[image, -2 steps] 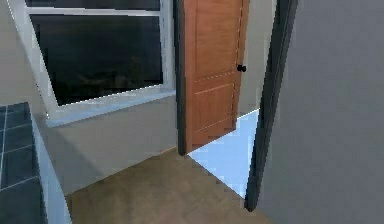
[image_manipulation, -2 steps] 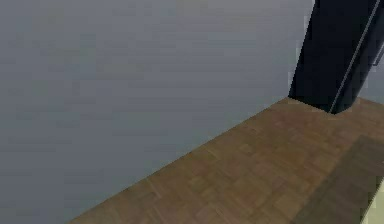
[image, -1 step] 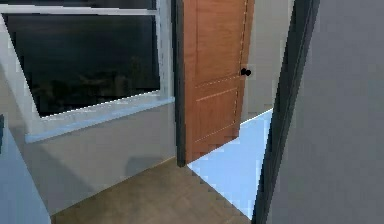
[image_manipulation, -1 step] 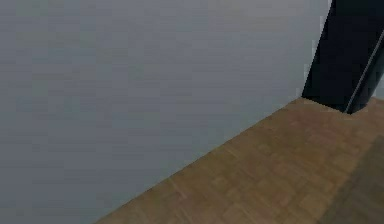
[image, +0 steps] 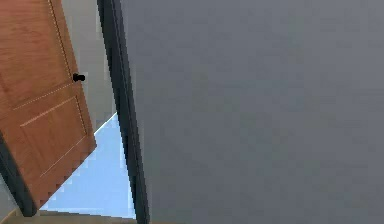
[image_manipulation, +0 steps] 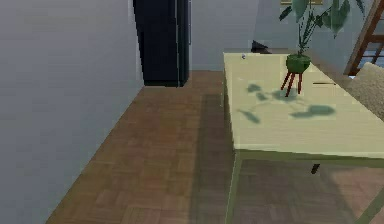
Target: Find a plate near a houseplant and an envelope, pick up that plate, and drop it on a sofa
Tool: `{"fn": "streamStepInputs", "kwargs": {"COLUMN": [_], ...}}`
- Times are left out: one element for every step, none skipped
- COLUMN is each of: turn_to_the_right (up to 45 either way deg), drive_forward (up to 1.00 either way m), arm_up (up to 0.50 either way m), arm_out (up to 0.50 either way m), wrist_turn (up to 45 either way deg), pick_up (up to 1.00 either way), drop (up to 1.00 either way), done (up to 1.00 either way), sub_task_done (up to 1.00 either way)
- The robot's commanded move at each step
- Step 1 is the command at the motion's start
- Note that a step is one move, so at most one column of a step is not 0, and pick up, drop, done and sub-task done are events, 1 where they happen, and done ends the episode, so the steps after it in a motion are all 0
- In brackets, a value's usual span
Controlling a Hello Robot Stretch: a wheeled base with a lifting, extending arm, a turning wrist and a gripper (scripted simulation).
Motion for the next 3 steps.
{"fn": "streamStepInputs", "kwargs": {"turn_to_the_right": [3.0,0.0,-45.0], "drive_forward": [0.0,0.15,0.0], "arm_up": [0.0,0.0,0.0], "arm_out": [0.0,0.0,0.0], "wrist_turn": [0.0,0.0,0.0], "pick_up": [0.0,0.0,0.0], "drop": [0.0,0.0,0.0], "done": [0.0,0.0,0.0], "sub_task_done": [0.0,0.0,0.0]}}
